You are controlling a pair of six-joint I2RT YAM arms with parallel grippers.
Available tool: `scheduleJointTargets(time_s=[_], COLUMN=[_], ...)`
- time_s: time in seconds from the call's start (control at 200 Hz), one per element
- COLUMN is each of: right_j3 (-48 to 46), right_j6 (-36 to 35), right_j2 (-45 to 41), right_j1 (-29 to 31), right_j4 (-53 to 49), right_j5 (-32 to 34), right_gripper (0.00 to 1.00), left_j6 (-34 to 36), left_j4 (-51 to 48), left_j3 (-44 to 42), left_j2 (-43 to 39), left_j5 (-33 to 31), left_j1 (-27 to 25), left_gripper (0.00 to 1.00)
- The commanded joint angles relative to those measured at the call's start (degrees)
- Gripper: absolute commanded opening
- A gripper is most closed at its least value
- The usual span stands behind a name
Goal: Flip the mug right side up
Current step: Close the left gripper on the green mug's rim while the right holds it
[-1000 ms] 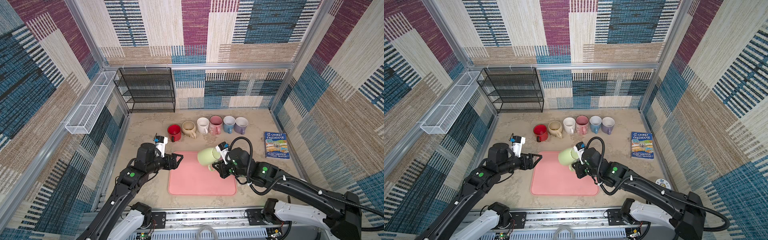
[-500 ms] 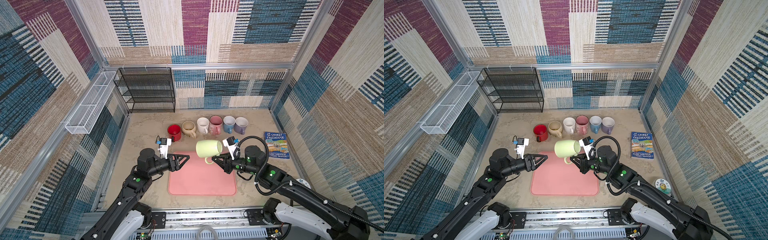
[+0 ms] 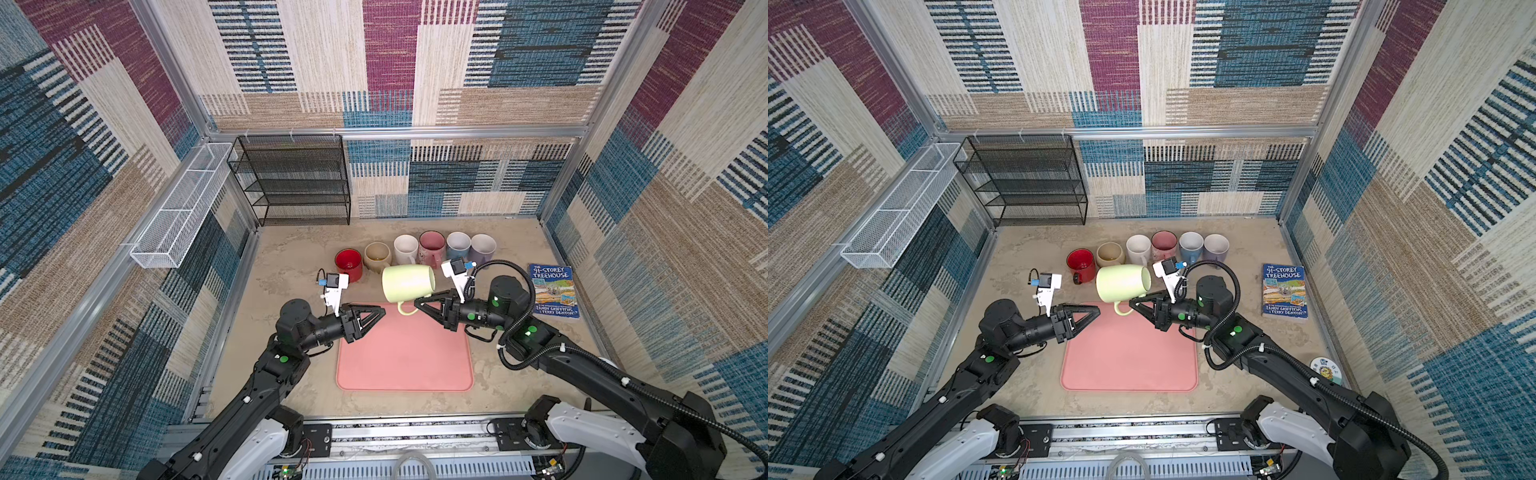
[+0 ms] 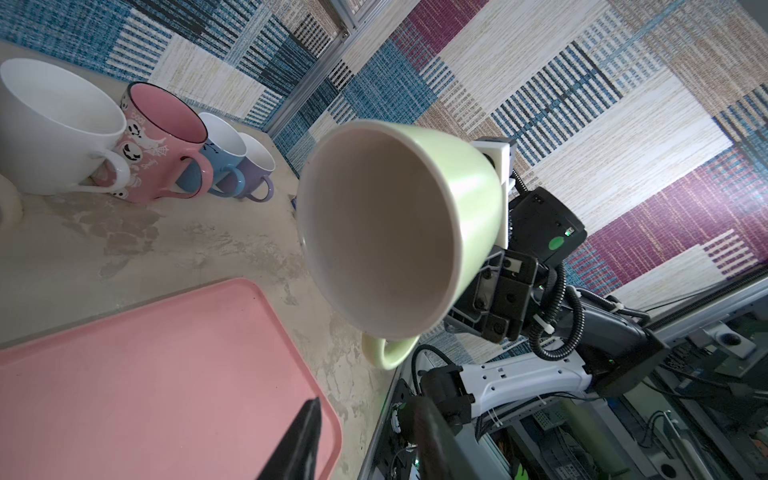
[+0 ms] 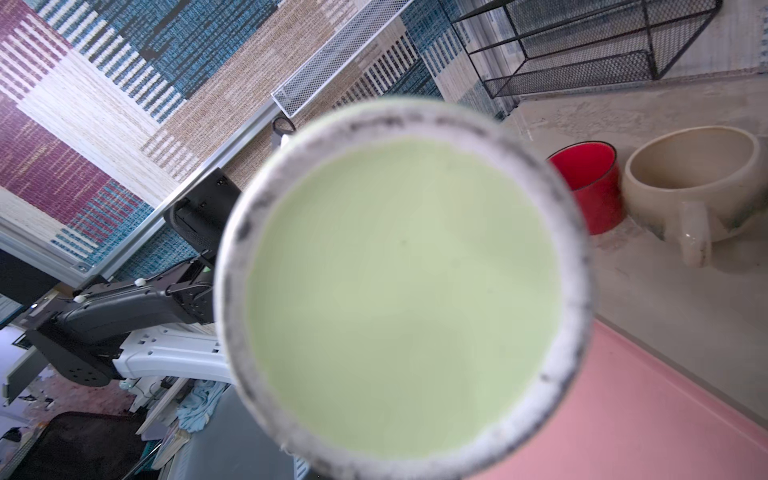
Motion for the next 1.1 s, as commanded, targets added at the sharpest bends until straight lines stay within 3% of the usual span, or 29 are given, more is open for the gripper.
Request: scheduleJointTargets(time_s=[0.0, 0.686, 1.097], right_j3=[1.36, 2.75, -0.18], right_j6=[1.61, 6.53, 7.64], right_j2=[1.16, 9.02, 11.87], right_j1=[-0.25, -0.70, -0.70], right_j4=[9.76, 20.10, 25.59], right_j5=[-4.70, -12.50, -15.04], right_gripper=[0.00, 0.00, 0.00], left_j6=[-2.17, -2.52, -2.56], left_j4=[7.76, 17.94, 20.11], left_j3=[-0.20, 2.35, 4.30], left_j2=[1.47, 7.69, 9.45], left_j5=[1.25, 0.64, -1.13], left_j1=[-0.35, -3.91, -5.19], left_gripper=[0.41, 0.35, 0.18])
